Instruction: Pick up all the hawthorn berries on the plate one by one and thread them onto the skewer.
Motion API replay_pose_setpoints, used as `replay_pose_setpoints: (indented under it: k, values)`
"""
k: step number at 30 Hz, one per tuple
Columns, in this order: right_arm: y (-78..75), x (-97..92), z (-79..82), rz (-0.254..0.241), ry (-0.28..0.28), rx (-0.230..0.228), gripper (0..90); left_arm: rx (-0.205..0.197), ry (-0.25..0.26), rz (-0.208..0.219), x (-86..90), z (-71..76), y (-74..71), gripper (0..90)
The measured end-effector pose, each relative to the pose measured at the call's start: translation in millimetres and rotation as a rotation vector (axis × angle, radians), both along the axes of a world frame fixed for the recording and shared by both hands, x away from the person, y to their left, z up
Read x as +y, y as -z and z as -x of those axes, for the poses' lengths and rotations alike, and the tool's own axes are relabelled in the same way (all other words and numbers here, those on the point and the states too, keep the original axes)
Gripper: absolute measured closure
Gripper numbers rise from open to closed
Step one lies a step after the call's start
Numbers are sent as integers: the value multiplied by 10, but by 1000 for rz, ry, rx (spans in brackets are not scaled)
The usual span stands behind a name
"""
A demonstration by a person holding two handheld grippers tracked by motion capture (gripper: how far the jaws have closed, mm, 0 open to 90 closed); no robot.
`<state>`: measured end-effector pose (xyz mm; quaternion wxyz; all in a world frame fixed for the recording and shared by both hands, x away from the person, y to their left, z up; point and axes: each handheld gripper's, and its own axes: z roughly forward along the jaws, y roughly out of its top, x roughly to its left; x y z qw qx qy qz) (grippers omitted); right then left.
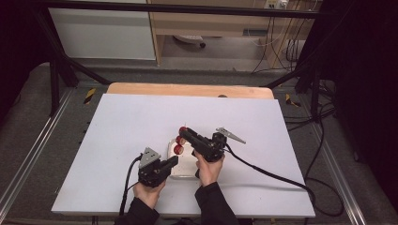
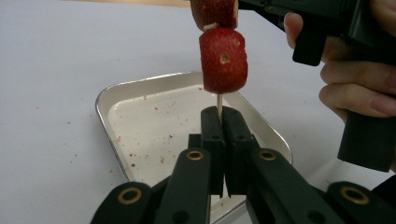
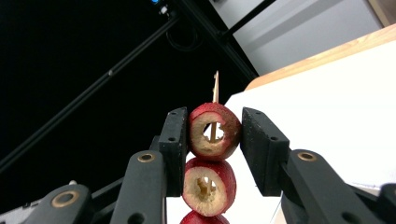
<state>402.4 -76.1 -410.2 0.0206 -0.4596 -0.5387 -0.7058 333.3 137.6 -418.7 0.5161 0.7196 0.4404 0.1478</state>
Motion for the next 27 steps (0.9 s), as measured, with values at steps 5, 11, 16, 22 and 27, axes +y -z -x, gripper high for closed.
replay_pose_setpoints:
  k: [5, 11, 16, 22, 27]
  values:
    - [39, 21, 21, 16, -12, 2, 628, -3, 2, -7, 1, 6, 13, 880]
    - [-5, -10, 30, 50, -16, -28, 549, -1, 10, -18, 44, 3, 24, 881]
    - [-100, -84, 37, 152, -38, -47, 455, -6, 22, -37, 86, 9, 41, 881]
    - [-144, -198, 32, 309, -91, -40, 305, -3, 27, -44, 162, 8, 57, 881]
    - [-141, -311, 20, 389, -131, -23, 176, -1, 42, -66, 200, 6, 65, 880]
